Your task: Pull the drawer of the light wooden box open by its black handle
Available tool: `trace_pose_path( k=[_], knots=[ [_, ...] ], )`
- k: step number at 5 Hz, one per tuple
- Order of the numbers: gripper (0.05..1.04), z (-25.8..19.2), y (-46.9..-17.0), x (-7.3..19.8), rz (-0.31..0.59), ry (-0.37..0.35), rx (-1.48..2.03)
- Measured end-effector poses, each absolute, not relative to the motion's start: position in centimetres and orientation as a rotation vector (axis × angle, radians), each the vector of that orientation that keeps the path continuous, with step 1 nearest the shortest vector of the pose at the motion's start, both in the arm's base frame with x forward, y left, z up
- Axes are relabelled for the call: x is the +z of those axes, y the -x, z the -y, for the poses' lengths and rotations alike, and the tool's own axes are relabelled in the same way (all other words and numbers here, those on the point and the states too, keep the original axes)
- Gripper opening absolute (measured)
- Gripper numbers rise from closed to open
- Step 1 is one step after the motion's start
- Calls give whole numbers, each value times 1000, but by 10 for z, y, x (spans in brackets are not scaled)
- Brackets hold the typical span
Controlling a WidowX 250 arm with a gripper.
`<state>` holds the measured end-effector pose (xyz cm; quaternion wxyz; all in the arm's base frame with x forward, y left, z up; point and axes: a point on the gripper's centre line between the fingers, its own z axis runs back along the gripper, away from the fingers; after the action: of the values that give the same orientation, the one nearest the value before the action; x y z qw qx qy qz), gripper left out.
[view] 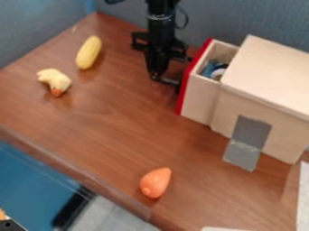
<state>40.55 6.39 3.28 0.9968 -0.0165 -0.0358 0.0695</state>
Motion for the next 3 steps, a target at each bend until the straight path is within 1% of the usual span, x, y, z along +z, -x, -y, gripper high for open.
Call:
trace_pose_path(
  k=[1,3],
  knots=[
    [129,-68,-405,33,72,31,140],
    [129,-95,-399,35,64,2,155]
  ],
)
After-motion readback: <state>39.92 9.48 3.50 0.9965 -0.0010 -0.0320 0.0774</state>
